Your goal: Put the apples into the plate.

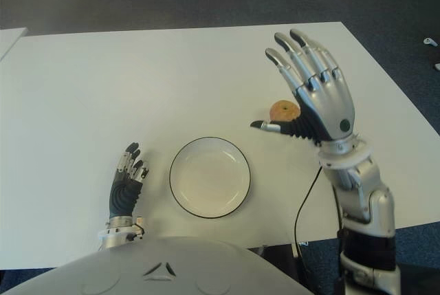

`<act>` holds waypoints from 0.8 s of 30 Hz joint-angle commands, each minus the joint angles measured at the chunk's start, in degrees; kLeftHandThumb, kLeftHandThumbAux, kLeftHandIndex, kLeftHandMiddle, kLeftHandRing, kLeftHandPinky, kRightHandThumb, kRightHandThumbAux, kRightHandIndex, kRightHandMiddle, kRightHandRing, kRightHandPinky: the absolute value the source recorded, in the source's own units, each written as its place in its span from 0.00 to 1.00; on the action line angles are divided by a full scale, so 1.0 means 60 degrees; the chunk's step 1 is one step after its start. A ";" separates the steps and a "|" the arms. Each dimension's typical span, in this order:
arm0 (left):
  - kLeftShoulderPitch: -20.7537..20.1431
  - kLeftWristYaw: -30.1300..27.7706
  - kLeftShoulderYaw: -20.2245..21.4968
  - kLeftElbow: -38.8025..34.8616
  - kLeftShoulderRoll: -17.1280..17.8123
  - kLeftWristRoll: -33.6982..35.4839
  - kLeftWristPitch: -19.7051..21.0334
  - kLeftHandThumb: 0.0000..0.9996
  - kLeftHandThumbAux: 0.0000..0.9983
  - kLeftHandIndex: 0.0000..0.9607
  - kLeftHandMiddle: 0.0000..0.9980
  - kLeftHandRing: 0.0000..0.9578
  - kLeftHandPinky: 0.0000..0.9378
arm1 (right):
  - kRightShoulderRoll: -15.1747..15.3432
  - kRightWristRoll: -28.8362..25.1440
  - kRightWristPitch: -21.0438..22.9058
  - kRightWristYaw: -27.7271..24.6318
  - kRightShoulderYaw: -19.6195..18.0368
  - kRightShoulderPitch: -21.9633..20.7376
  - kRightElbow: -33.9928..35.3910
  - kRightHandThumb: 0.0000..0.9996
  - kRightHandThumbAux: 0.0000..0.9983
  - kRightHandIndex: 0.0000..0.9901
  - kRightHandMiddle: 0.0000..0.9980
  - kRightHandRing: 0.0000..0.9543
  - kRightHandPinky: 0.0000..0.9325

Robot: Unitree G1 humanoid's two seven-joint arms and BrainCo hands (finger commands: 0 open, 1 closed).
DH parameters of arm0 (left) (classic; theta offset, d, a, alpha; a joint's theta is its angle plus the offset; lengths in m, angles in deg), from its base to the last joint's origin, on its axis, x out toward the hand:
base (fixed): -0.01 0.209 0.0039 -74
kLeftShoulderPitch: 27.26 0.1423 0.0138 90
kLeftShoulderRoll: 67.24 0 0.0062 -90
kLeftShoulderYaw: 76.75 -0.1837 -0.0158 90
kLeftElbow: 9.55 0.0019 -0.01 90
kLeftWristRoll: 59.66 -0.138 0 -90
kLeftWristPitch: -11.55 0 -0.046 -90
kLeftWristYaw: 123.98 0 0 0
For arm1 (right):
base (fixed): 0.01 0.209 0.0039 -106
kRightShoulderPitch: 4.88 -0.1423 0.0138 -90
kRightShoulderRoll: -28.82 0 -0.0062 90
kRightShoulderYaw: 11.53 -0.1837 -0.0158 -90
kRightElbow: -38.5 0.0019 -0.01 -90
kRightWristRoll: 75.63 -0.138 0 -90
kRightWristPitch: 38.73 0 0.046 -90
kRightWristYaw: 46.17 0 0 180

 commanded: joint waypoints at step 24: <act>0.0196 -0.0421 0.0234 0.0021 0.0108 0.0611 -0.0063 0.13 0.55 0.05 0.04 0.03 0.06 | 0.1231 -0.1350 0.2488 -0.2132 0.0790 -0.0042 -0.1404 0.29 0.24 0.00 0.00 0.00 0.00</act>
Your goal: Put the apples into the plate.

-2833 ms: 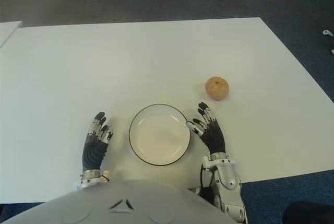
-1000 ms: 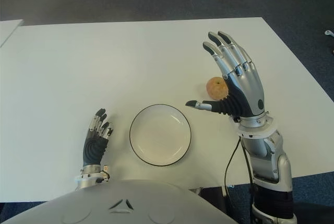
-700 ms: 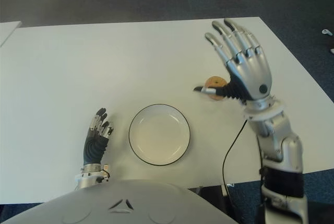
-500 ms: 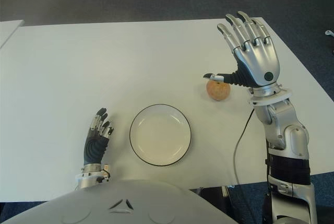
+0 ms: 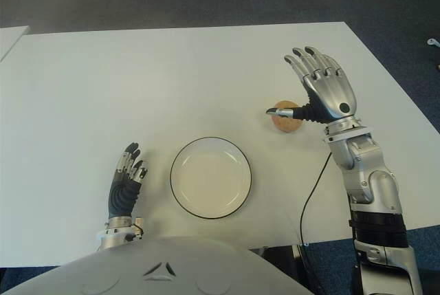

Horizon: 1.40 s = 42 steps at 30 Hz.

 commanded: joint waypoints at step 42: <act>0.0328 -0.0552 0.0159 -0.0337 0.0064 0.0325 -0.0024 0.14 0.53 0.05 0.04 0.03 0.07 | 0.0897 -0.0960 -0.0775 0.1564 0.2917 -0.1759 -0.6290 0.28 0.14 0.00 0.00 0.00 0.00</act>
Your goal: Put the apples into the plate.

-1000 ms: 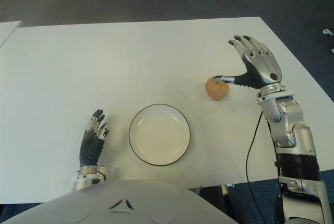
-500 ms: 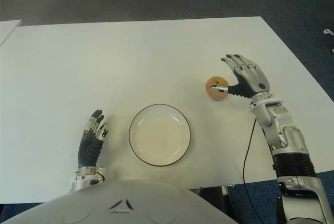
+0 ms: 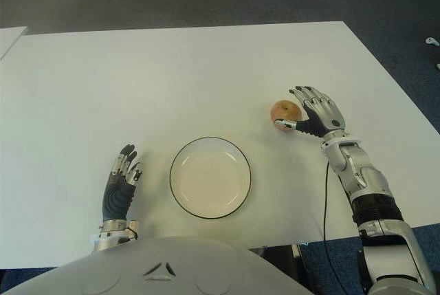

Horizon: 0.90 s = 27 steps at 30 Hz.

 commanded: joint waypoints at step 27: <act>0.0251 -0.0154 -0.0204 -0.0259 -0.0029 0.0035 0.0007 0.15 0.55 0.05 0.04 0.04 0.08 | -0.0844 -0.0246 -0.0375 0.0641 0.1714 -0.2268 -0.3833 0.26 0.19 0.00 0.00 0.00 0.00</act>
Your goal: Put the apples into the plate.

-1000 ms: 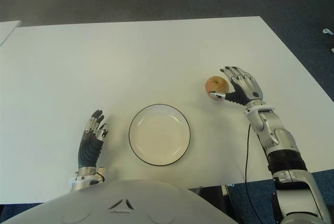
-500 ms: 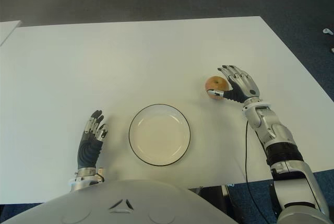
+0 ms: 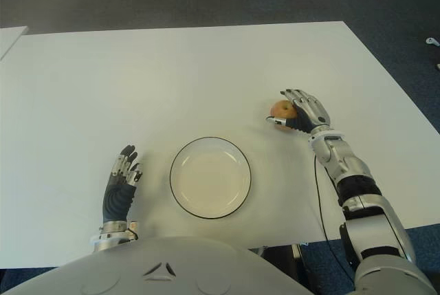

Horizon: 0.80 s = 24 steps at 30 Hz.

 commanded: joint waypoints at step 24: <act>0.0545 -0.0051 -0.0491 -0.0854 -0.0115 0.0060 0.0111 0.16 0.54 0.08 0.06 0.06 0.12 | -0.0978 -0.0180 -0.0267 0.0695 0.1342 -0.1597 -0.3301 0.21 0.24 0.00 0.00 0.00 0.01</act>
